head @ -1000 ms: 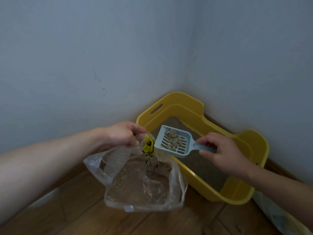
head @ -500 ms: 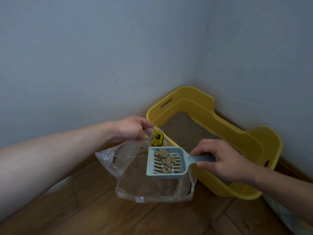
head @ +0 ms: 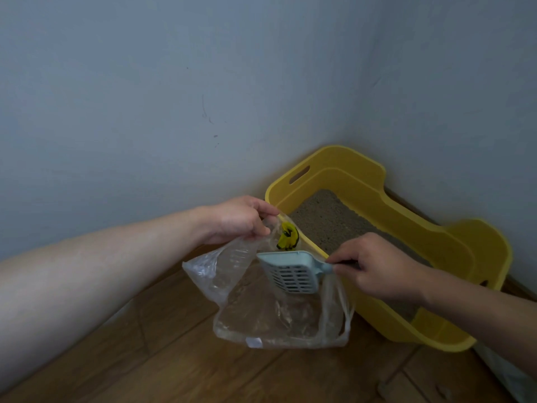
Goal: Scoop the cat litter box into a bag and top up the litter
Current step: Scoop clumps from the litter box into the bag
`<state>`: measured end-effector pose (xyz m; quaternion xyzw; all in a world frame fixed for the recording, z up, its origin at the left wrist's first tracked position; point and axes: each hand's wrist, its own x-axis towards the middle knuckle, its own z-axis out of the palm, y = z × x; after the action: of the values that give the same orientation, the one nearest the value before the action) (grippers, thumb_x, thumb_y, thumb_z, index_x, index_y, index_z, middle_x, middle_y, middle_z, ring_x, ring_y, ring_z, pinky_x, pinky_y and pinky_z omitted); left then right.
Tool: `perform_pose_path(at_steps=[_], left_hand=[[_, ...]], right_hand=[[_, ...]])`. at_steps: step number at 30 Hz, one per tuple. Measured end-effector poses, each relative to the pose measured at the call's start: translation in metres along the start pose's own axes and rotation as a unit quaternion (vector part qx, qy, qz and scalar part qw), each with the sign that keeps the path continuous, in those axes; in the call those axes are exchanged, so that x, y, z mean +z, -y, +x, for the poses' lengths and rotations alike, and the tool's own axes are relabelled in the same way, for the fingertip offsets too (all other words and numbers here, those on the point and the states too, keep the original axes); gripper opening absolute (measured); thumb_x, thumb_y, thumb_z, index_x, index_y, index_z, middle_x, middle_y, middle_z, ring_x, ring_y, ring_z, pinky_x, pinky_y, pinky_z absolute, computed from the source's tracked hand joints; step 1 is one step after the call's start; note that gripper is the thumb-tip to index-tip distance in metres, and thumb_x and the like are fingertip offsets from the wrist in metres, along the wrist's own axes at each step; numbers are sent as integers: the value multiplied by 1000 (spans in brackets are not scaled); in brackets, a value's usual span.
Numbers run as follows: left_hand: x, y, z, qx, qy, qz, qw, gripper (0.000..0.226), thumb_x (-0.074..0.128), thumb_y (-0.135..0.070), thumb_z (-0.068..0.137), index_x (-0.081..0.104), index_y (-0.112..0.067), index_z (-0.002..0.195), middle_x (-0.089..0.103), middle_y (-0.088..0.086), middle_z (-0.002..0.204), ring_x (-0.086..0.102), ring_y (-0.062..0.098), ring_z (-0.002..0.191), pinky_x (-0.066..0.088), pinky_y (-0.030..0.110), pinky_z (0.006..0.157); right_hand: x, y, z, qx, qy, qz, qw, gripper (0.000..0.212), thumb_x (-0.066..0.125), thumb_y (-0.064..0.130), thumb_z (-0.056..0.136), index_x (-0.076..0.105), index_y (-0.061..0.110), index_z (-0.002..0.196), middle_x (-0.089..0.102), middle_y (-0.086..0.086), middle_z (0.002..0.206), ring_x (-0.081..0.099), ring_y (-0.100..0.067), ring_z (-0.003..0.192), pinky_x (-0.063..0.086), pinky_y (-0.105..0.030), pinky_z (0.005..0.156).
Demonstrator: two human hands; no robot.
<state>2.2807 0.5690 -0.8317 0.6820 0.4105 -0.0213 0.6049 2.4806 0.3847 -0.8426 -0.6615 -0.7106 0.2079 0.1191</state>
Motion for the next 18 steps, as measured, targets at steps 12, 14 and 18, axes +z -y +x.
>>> perform_pose_path(at_steps=[12, 14, 18], left_hand=[[-1, 0, -1, -12, 9, -12, 1000, 60, 50, 17, 86, 44, -2, 143, 62, 10, 117, 60, 18, 92, 45, 28, 66], [-2, 1, -1, -12, 6, -17, 1000, 62, 49, 18, 85, 42, -1, 143, 60, 13, 111, 56, 20, 90, 41, 29, 64], [-5, 2, -1, -10, -3, -13, 1000, 61, 47, 18, 83, 45, -1, 141, 61, 17, 113, 54, 17, 81, 39, 28, 61]], right_hand=[[-6, -4, 1, 53, 20, 47, 997, 18, 61, 22, 96, 76, 30, 102, 72, 17, 88, 63, 0, 81, 51, -23, 70], [-11, -7, -1, 77, 8, 84, 993, 14, 64, 22, 94, 76, 29, 94, 70, 14, 78, 63, -3, 73, 52, -29, 64], [-27, -20, -8, 129, -52, 193, 971, 15, 65, 15, 92, 72, 24, 82, 63, 9, 64, 52, -1, 55, 41, -27, 55]])
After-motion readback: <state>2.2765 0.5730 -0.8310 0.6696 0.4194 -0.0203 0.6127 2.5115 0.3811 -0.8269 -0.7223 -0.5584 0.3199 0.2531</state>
